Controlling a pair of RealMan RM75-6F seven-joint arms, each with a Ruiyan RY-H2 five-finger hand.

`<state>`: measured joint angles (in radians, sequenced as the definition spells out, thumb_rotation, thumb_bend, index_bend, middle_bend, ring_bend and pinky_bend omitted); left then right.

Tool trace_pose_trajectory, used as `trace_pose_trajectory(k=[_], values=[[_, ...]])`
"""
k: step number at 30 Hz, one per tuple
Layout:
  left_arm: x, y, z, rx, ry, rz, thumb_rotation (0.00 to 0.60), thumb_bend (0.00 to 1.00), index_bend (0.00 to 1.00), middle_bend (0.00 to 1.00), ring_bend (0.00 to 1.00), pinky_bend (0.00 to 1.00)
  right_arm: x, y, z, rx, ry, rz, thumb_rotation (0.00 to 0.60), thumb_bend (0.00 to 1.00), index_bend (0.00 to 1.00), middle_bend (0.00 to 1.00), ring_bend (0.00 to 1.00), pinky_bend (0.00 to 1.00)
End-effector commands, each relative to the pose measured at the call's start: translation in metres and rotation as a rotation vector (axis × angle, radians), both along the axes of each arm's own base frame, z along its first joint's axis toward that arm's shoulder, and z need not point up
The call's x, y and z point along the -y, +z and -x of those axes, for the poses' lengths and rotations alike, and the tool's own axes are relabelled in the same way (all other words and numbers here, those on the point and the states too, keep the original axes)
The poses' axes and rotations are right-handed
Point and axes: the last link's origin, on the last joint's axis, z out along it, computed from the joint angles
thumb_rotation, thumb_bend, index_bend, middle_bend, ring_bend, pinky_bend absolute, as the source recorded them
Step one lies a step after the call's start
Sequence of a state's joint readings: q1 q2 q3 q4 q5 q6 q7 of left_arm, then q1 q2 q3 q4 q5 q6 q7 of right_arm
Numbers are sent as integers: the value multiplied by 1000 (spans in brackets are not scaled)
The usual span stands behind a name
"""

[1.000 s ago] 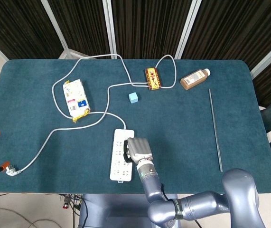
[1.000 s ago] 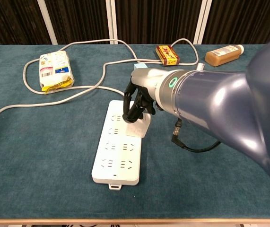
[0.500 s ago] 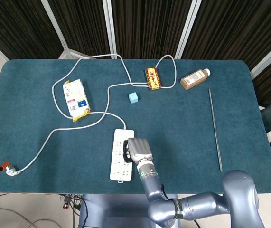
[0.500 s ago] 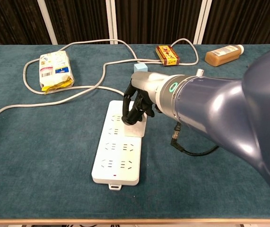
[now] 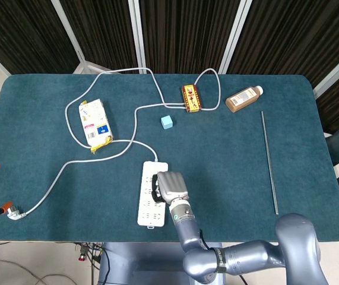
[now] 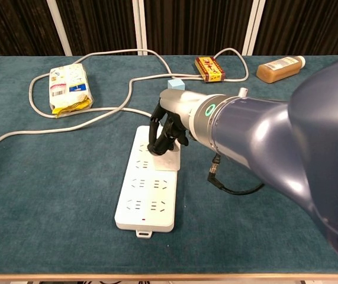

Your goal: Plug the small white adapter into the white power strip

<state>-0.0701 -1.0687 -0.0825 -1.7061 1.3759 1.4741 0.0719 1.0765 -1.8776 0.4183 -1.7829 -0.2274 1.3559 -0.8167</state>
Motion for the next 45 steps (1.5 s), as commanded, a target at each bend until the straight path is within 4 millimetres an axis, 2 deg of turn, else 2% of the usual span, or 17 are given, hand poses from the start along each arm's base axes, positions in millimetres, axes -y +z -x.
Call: trace_pose_trajectory(k=[1,25,31,38,40,41,45], values=[[0,0,0,1,0,-1,600,86,190,0,0,0,0,-1,-1,-7,3,-3,600,559,1000,759,810,972],[-1,1,1,1,3,-6,600,86,191,0,0,0,2,-7,7,-56,0,-26,600,559,1000,759,811,972],[-1,1,1,2,5,-5,600,86,191,0,0,0,7,8,-4,-19,15,17,600,559,1000,759,811,972],[0,2,1,3,6,-9,600,87,191,0,0,0,22,46,-19,56,16,111,600,559,989,759,811,972],[0,3,1,4,6,-11,600,86,191,0,0,0,28,62,-21,79,14,150,600,558,922,749,786,971],[0,3,1,5,6,-12,600,86,191,0,0,0,31,69,-20,85,17,163,600,558,839,715,741,951],[0,4,1,6,5,-16,600,87,191,0,0,0,41,97,-10,116,3,196,600,558,438,422,439,724]])
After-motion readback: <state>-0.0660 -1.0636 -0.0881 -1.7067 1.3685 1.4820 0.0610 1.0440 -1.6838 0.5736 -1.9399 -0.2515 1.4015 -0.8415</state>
